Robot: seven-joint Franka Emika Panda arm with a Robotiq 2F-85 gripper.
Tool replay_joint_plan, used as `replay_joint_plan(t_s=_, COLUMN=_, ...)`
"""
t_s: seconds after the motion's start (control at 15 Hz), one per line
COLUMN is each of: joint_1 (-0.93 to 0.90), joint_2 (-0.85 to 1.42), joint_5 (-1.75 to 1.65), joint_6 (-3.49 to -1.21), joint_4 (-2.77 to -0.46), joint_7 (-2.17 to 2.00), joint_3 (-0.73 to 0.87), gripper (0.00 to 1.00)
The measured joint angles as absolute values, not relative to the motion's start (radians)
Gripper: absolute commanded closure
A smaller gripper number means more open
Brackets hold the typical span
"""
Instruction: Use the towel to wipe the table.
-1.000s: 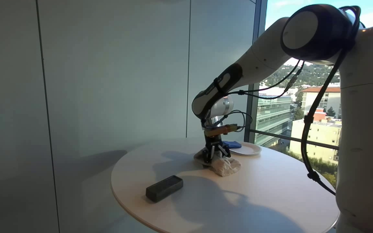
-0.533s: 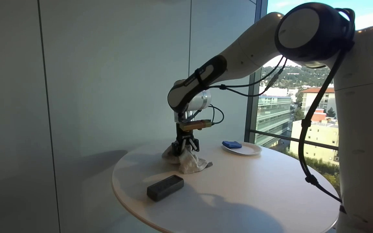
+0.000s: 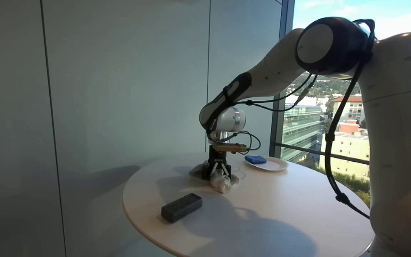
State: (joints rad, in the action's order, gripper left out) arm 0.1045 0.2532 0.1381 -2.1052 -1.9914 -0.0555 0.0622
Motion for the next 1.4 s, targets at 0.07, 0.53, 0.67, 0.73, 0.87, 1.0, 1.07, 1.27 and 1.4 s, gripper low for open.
replay_joint_plan(t_s=0.07, joint_1=0.106, joint_2=0.245, joint_5=0.138, joint_6=-2.105, joint_4=-2.003, joint_7=-0.066, joint_3=0.07, gripper=1.0)
replay_joint_plan(t_s=0.53, joint_1=0.106, joint_2=0.152, joint_5=0.119, joint_6=-2.11, joint_4=-2.139, joint_7=-0.239, joint_3=0.113, gripper=1.0)
replay_joint_plan(t_s=0.67, joint_1=0.106, joint_2=0.129, joint_5=0.111, joint_6=-2.109, joint_4=-2.174, joint_7=-0.291, joint_3=0.131, gripper=1.0)
replay_joint_plan(t_s=0.73, joint_1=0.107, joint_2=0.125, joint_5=0.107, joint_6=-2.108, joint_4=-2.181, joint_7=-0.312, joint_3=0.139, gripper=1.0)
replay_joint_plan(t_s=0.87, joint_1=0.112, joint_2=0.129, joint_5=0.097, joint_6=-2.097, joint_4=-2.175, joint_7=-0.326, joint_3=0.155, gripper=1.0)
replay_joint_plan(t_s=1.0, joint_1=0.121, joint_2=0.156, joint_5=0.068, joint_6=-2.078, joint_4=-2.129, joint_7=-0.325, joint_3=0.167, gripper=1.0)
replay_joint_plan(t_s=1.07, joint_1=0.123, joint_2=0.18, joint_5=0.042, joint_6=-2.063, joint_4=-2.089, joint_7=-0.325, joint_3=0.17, gripper=1.0)
replay_joint_plan(t_s=1.27, joint_1=0.117, joint_2=0.279, joint_5=-0.047, joint_6=-2.028, joint_4=-1.929, joint_7=-0.316, joint_3=0.163, gripper=1.0)
replay_joint_plan(t_s=1.4, joint_1=0.103, joint_2=0.341, joint_5=-0.055, joint_6=-2.013, joint_4=-1.82, joint_7=-0.265, joint_3=0.137, gripper=1.0)
